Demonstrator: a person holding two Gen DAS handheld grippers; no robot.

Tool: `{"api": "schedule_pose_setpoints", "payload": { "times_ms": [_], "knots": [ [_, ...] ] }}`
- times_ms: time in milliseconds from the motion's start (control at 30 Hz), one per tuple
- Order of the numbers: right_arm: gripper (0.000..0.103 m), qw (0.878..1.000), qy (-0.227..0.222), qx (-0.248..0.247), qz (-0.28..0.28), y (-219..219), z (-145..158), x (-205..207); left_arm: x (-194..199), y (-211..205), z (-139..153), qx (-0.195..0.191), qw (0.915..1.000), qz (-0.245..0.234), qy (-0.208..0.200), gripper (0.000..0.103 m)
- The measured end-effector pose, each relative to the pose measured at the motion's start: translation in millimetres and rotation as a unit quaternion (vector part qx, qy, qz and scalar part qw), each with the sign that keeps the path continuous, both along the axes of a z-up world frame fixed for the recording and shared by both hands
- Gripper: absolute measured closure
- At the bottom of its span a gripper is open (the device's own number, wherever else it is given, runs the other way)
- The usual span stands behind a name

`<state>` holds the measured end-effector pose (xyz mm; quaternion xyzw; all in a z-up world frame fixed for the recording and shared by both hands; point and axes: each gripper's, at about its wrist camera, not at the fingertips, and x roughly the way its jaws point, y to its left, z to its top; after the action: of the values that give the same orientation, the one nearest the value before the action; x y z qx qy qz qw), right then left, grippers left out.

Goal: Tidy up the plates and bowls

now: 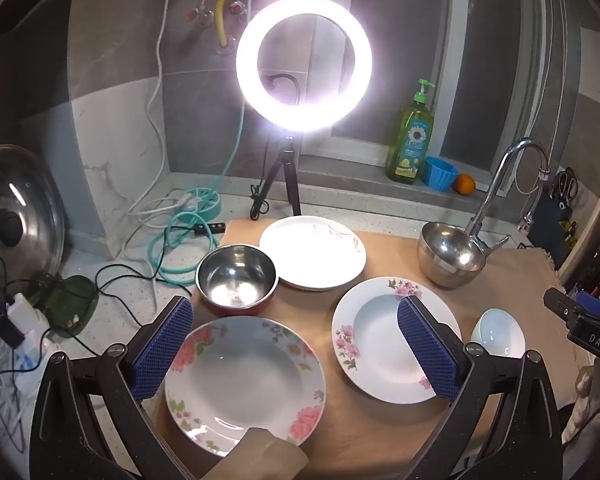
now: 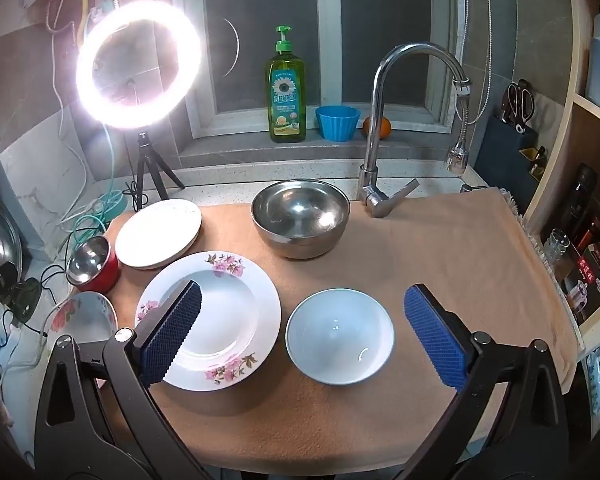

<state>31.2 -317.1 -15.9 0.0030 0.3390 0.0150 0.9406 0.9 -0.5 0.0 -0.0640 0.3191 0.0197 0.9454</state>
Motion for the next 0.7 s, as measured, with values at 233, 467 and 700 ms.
{"api": "schedule_pose_setpoints", "payload": {
  "times_ms": [233, 467, 700],
  "knots": [
    [0.0, 1.0, -0.01, 0.002, -0.003, -3, 3, -2, 4, 1, 4, 0.003, 0.9998, 0.01, -0.017, 0.001],
    [0.0, 1.0, -0.03, -0.004, -0.005, -2, 16, 3, 3, 1, 6, 0.006, 0.9994, 0.011, -0.032, 0.001],
    [0.0, 1.0, -0.029, -0.004, -0.004, -1, 12, 9, 7, -1, 4, 0.008, 0.9995, 0.006, -0.03, 0.001]
  ]
}}
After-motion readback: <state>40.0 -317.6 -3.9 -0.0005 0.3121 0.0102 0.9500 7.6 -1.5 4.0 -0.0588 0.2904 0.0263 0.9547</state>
